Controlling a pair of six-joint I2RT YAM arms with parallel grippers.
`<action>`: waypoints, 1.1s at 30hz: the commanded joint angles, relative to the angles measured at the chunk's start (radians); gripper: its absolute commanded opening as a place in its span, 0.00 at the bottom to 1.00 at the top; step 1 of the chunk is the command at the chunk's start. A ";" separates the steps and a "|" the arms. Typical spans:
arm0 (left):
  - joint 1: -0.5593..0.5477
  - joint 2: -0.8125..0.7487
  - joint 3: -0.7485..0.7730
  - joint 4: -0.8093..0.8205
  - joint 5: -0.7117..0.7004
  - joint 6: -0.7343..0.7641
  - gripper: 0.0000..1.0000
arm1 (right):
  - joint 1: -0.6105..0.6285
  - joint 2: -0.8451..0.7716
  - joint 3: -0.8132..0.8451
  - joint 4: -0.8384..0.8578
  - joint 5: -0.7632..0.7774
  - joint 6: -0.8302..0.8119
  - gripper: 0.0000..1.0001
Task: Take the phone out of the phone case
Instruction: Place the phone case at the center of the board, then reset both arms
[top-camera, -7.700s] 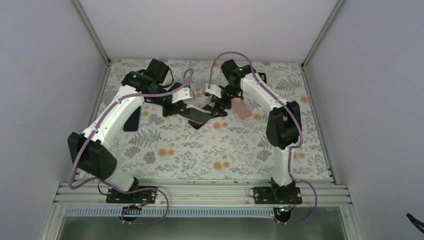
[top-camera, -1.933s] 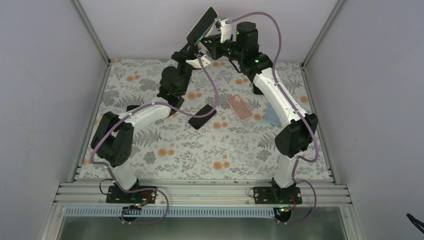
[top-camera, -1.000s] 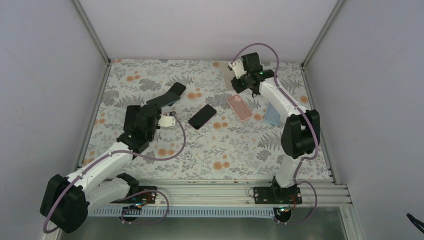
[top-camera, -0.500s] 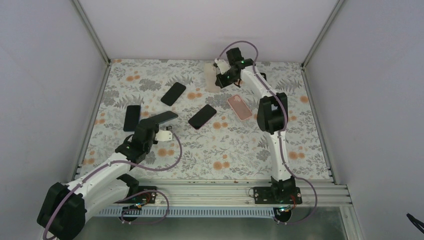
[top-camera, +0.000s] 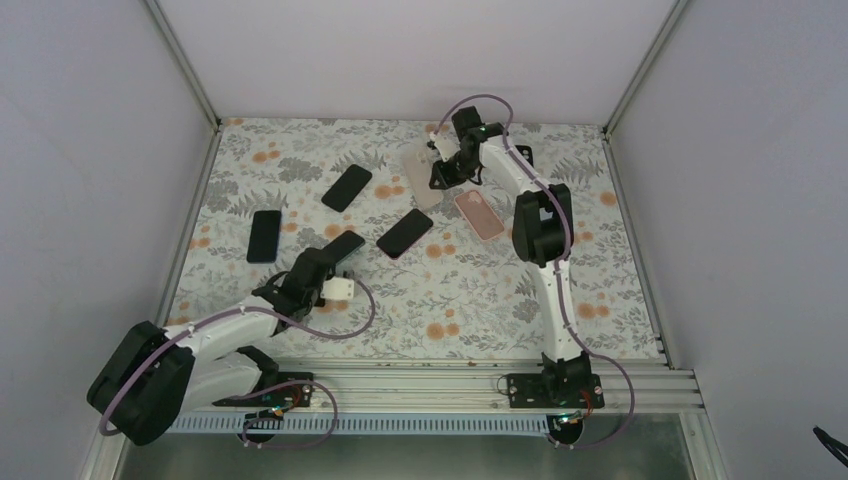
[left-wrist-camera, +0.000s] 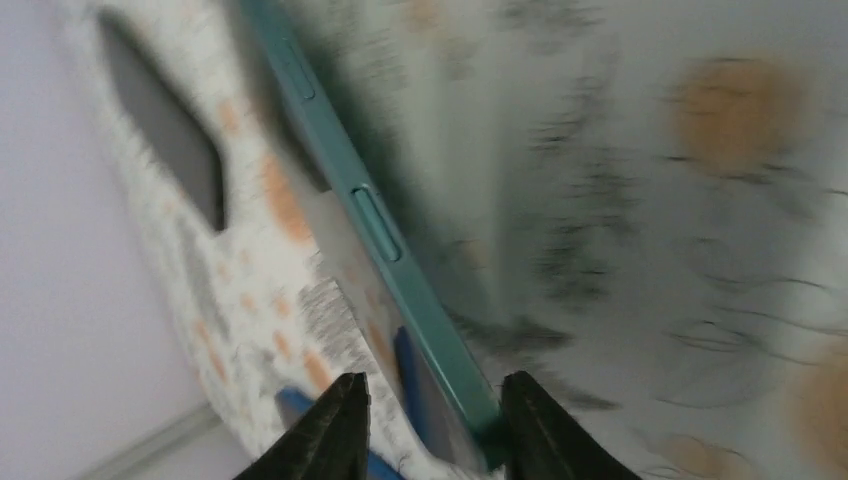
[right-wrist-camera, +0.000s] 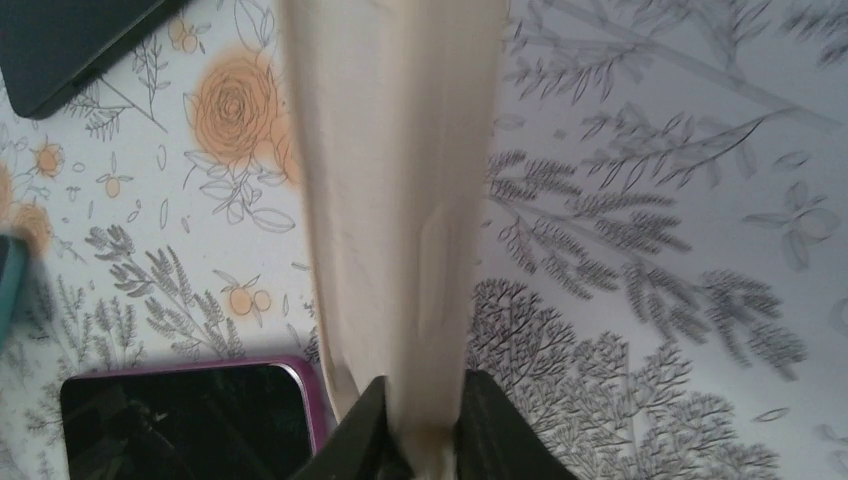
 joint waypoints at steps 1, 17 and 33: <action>-0.027 0.006 0.003 -0.153 0.058 -0.056 0.44 | -0.018 0.057 0.012 -0.097 -0.090 -0.012 0.23; -0.019 -0.079 0.592 -0.940 0.542 -0.340 1.00 | -0.041 -0.390 -0.320 -0.002 0.257 -0.148 1.00; 1.000 0.099 0.906 -0.523 0.873 -0.749 1.00 | -0.238 -1.294 -1.259 0.867 0.660 -0.136 1.00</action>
